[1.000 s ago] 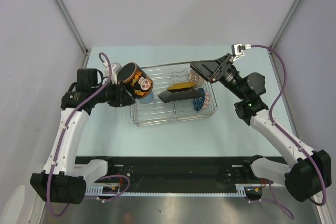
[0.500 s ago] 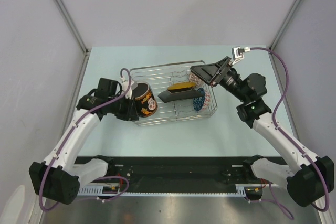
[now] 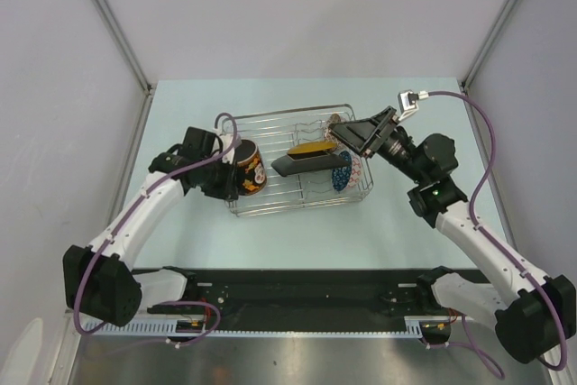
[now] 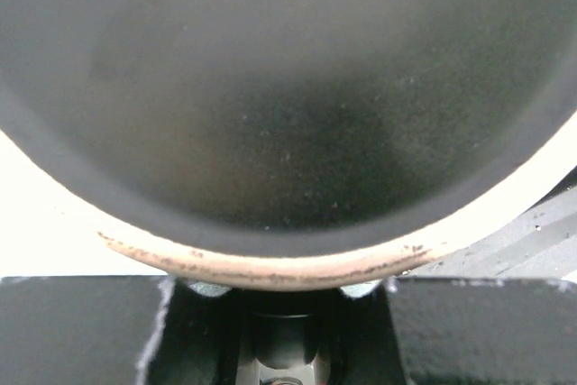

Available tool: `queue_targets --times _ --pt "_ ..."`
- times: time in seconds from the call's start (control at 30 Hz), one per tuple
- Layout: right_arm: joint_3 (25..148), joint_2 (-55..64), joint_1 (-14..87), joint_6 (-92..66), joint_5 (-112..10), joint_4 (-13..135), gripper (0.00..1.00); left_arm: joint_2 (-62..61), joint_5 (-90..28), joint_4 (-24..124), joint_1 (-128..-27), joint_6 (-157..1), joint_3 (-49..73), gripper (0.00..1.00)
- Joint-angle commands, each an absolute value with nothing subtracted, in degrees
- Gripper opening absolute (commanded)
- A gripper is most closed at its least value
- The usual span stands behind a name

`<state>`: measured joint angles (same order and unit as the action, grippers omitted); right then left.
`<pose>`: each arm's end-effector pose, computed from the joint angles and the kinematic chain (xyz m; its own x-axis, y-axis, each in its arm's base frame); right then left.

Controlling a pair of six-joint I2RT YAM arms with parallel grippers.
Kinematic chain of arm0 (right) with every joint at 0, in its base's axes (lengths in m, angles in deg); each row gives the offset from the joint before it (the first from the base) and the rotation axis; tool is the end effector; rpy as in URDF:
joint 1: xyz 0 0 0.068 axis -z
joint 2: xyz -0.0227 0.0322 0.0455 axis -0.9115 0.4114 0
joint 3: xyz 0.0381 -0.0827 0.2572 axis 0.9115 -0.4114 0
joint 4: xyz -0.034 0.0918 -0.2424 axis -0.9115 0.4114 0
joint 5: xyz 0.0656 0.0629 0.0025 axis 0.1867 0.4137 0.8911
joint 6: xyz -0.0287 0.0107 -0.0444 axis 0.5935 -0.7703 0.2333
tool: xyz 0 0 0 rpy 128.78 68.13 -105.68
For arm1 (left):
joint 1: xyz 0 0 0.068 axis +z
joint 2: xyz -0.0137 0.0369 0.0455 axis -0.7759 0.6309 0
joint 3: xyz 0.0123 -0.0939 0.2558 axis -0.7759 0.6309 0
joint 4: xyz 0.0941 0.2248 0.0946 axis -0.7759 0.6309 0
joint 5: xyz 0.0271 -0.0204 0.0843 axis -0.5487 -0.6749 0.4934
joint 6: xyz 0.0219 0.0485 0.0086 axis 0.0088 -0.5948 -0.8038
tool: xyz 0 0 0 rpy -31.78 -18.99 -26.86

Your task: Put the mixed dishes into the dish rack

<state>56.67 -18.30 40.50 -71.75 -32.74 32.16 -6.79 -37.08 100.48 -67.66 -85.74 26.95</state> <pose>0.2074 0.1151 0.3723 -0.5967 0.6207 -0.5087 -0.5426 0.1550 0.8256 0.2186 -0.0752 0.2740 -0.8534 0.1963 -0.4828 0.3485 0.9037 -0.2486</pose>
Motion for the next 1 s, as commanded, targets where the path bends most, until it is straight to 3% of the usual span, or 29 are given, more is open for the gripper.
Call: queue_targets --times 0.0,0.33,0.63,0.97 --pt "55.98 -20.41 40.84 -71.53 -33.23 31.29 0.71 -6.11 -36.79 92.42 -69.43 -84.46 21.41 0.0" --pt "55.18 -23.4 45.04 -65.92 -35.25 38.73 0.72 -1.54 -35.56 91.28 -70.84 -83.31 20.09 0.0" --pt "59.31 -22.18 47.6 -47.47 -52.38 64.04 0.71 -3.56 -33.54 90.4 -70.84 -82.79 23.43 0.0" --pt "63.01 -17.52 46.02 -42.62 -63.73 71.63 0.7 1.44 -31.17 90.4 -71.36 -82.26 21.94 0.0"
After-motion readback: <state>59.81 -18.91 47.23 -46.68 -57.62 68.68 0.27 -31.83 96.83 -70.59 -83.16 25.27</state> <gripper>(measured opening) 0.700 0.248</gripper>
